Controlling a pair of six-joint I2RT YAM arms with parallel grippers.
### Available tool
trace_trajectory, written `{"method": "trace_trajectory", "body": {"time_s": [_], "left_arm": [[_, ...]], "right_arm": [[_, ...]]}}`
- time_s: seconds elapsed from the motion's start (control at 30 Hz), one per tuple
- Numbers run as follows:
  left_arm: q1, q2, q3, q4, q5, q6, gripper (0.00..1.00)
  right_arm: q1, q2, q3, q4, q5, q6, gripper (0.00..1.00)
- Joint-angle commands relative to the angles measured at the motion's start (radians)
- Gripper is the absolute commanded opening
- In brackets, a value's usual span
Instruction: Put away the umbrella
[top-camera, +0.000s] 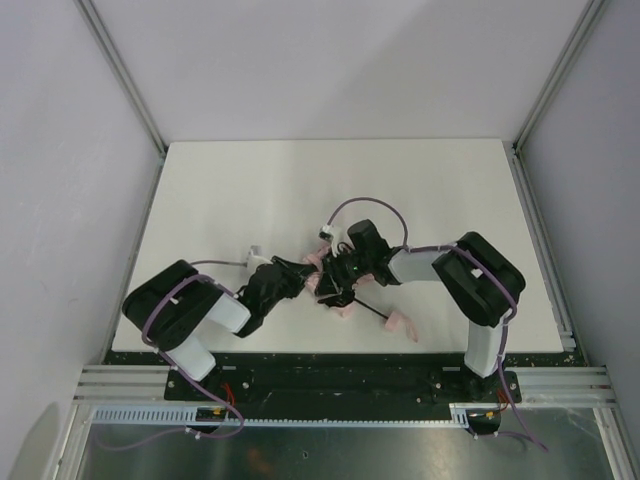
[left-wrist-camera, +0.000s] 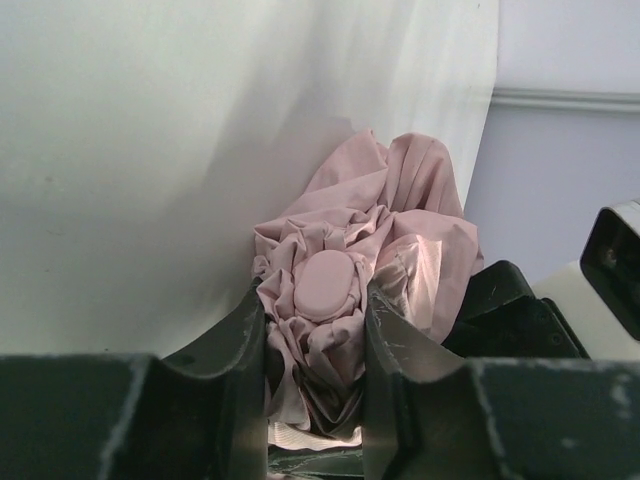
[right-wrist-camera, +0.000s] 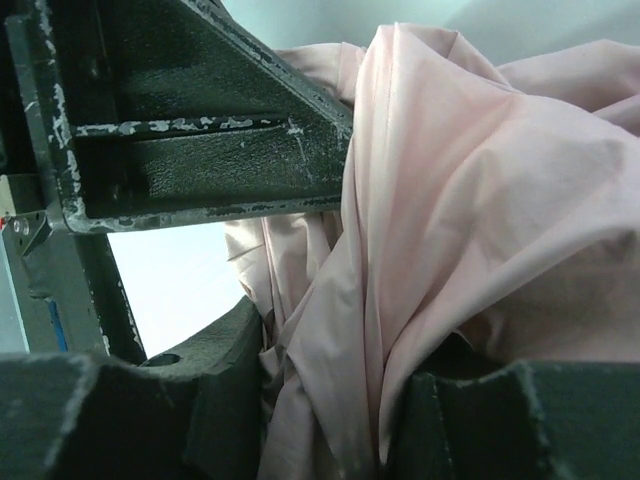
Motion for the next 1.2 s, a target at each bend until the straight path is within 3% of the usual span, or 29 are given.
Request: {"method": "trace_trajectory", "body": {"time_s": [0.0, 0.13, 0.3, 0.5, 0.63, 0.83, 1.03, 1.17], "left_arm": [[-0.016, 0.047, 0.011, -0.19, 0.102, 0.099, 0.01], [-0.015, 0.026, 0.011, -0.24, 0.111, 0.093, 0.0], [-0.013, -0.009, 0.022, -0.317, 0.107, 0.093, 0.0], [-0.01, -0.041, 0.094, -0.508, 0.125, 0.064, 0.0], [-0.009, -0.054, 0.151, -0.641, 0.14, 0.046, 0.0], [-0.001, -0.074, 0.256, -0.877, 0.147, 0.045, 0.0], [0.012, -0.05, 0.279, -0.914, 0.196, 0.031, 0.0], [0.014, -0.045, 0.293, -0.951, 0.217, 0.029, 0.0]], "right_arm": [[0.046, -0.044, -0.037, -0.283, 0.089, 0.028, 0.43], [0.043, -0.144, -0.009, -0.399, 0.187, 0.052, 0.68], [0.051, -0.304, 0.008, -0.52, 0.286, 0.019, 0.82], [0.17, -0.506, 0.005, -0.626, 0.508, -0.083, 0.83], [0.294, -0.563, -0.055, -0.493, 0.725, -0.142, 0.87], [0.394, -0.449, -0.126, -0.205, 0.996, -0.249, 0.86], [0.445, -0.282, -0.185, 0.064, 1.093, -0.319, 0.81], [0.454, -0.179, -0.18, 0.103, 1.174, -0.308, 0.73]]}}
